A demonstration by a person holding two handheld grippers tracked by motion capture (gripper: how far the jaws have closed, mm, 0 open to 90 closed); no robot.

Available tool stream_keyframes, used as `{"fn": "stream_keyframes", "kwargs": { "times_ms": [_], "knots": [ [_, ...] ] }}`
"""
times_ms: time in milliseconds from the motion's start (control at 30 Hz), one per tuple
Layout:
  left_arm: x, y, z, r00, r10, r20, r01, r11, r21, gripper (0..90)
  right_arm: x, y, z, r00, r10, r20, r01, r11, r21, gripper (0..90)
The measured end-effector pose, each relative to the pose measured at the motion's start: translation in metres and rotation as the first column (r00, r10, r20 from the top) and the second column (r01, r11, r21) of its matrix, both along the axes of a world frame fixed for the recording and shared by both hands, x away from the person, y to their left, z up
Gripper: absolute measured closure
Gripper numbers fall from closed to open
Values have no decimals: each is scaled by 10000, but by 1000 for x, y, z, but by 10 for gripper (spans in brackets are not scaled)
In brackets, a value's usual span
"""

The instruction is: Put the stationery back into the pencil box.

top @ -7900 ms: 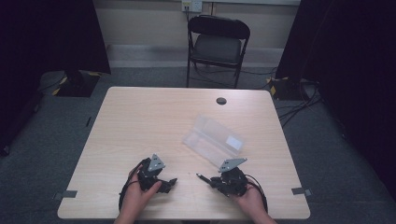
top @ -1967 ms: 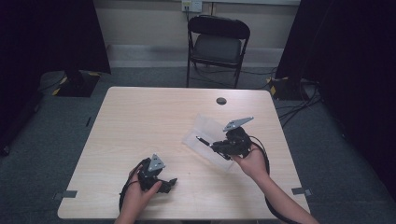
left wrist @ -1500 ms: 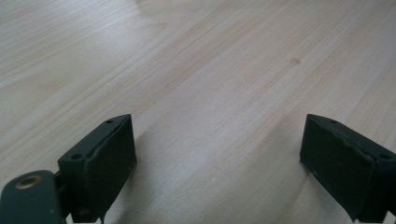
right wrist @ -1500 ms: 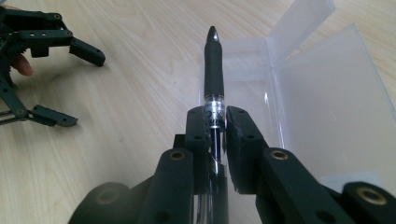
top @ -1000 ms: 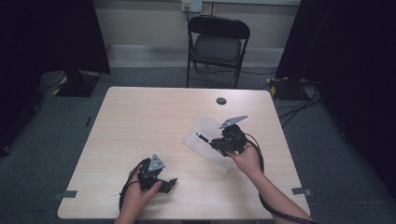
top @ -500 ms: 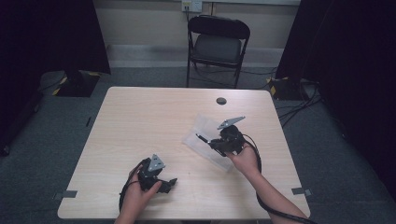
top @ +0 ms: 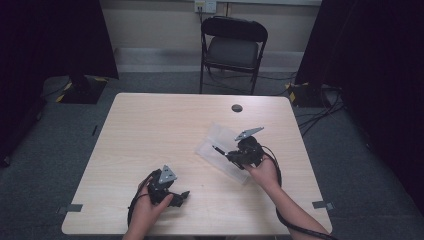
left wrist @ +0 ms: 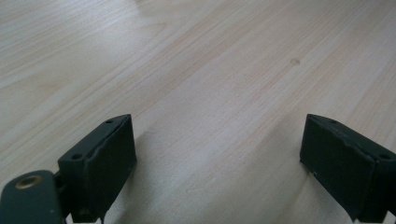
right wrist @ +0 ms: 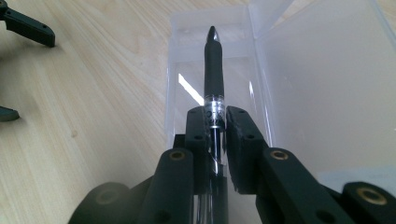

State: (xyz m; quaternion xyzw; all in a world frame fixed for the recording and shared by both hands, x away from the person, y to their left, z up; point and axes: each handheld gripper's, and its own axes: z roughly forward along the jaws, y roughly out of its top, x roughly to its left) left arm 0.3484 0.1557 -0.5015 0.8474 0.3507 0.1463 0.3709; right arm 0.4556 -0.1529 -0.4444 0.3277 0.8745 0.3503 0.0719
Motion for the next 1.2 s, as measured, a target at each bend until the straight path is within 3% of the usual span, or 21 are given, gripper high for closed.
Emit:
{"fn": "stream_keyframes", "kwargs": {
  "times_ms": [1200],
  "knots": [
    [0, 0, 0, 10000, 11, 12, -11, 10000, -3, 101, 4, -1, -19, 9999, -47, -129, 44, 9997, -225, 796]
  ]
}}
